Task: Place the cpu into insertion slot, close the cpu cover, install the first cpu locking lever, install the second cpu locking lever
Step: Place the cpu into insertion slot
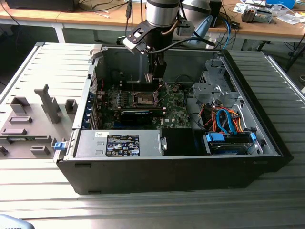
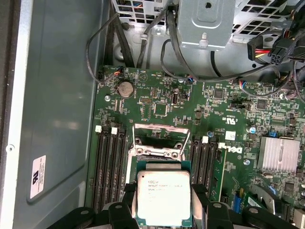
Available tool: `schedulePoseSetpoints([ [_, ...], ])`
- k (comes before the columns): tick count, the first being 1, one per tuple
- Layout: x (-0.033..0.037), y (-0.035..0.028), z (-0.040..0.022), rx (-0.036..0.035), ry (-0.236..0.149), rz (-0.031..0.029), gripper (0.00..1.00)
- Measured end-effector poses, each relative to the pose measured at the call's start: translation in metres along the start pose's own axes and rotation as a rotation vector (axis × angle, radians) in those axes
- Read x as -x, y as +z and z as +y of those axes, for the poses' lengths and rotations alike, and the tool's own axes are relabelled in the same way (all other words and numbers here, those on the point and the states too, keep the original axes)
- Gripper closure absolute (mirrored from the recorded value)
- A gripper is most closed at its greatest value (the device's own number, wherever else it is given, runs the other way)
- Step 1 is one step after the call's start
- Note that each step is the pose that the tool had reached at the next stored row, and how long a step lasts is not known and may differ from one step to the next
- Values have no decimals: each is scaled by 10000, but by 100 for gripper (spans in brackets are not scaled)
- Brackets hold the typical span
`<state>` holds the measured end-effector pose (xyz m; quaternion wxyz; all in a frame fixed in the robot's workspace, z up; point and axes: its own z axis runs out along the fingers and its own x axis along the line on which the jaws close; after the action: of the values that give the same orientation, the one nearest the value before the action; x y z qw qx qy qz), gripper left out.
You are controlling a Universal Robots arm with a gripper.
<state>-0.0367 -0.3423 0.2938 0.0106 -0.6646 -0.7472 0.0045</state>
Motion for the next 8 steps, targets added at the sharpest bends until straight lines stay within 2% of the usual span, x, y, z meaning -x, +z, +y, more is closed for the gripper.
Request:
schedulePoseSetpoints([
  [8, 0, 4, 0, 1, 70, 1, 45],
])
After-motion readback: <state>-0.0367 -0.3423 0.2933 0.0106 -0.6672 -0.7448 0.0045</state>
